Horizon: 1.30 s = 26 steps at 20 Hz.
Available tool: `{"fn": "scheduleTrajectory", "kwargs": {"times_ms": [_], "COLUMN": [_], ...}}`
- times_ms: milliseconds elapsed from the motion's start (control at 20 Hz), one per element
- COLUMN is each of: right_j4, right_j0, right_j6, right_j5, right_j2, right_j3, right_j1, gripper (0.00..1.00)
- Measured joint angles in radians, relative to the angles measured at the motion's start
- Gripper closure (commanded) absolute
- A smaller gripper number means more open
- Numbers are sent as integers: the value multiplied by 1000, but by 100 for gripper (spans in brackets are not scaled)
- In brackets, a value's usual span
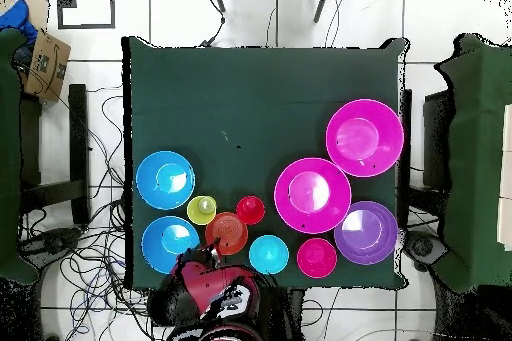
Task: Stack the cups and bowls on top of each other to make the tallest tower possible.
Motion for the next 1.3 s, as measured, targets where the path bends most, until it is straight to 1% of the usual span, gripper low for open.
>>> {"fn": "scheduleTrajectory", "kwargs": {"times_ms": [650,950,1300], "right_j4": [0,0,-14], "right_j0": [5,33,21], "right_j6": [0,0,0], "right_j5": [0,0,-1], "right_j2": [-10,-39,-35], "right_j3": [-1,-3,-8], "right_j1": [13,64,121], "gripper": [0,0,0]}}
